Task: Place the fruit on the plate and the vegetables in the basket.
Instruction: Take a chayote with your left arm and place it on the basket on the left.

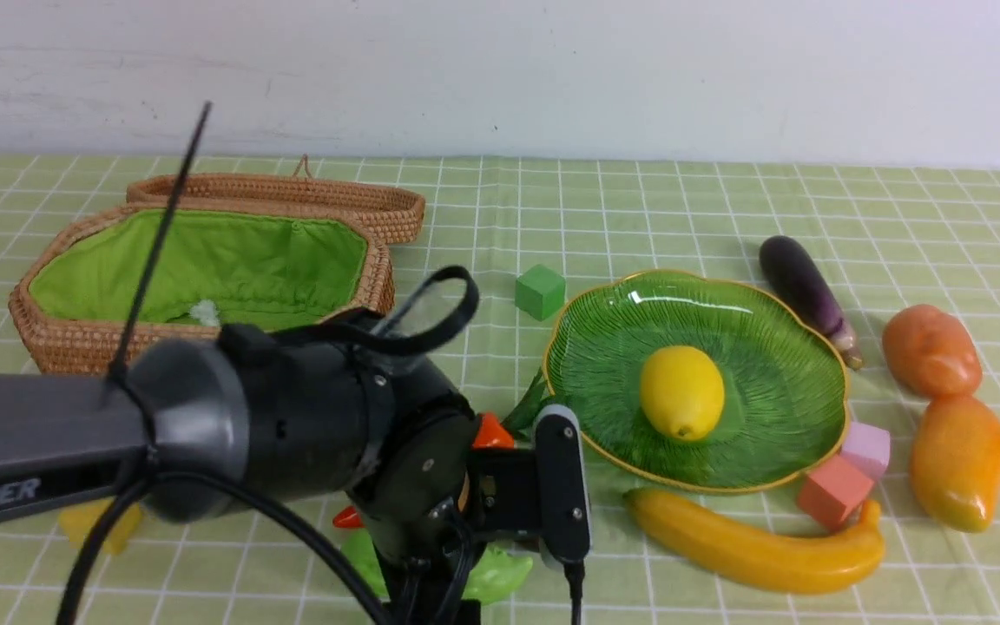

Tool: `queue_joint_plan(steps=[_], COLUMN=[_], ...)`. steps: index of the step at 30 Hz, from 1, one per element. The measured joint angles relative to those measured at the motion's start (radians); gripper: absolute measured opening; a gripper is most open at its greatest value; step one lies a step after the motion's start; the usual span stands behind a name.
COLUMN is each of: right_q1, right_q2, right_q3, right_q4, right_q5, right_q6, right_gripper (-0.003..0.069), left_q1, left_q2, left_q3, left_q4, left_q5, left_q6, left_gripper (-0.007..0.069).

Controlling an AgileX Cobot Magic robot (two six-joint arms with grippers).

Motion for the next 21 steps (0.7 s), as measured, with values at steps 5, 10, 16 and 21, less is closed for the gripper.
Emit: queue_joint_plan(steps=[5,10,16,21], right_q1=[0.000,0.000,0.000,0.000], right_q2=[0.000,0.000,0.000,0.000], right_q3=[0.000,0.000,0.000,0.000], right_q4=[0.000,0.000,-0.004,-0.031], right_q5=[0.000,0.000,0.000,0.000], right_q6=[0.000,0.000,0.000,0.013], right_gripper=[0.0162,0.0162,0.0163,0.0164], left_q1=[0.000,0.000,0.000,0.000], left_q2=[0.037,0.038,0.017,-0.097], left_q3=[0.000,0.000,-0.007,-0.034], left_q4=[0.014,0.017,-0.037,-0.168], left_q5=[-0.009,-0.005,0.098,0.174], left_q6=[-0.015,-0.019,-0.019,-0.076], left_gripper=[0.0449,0.0424,0.0424,0.0424])
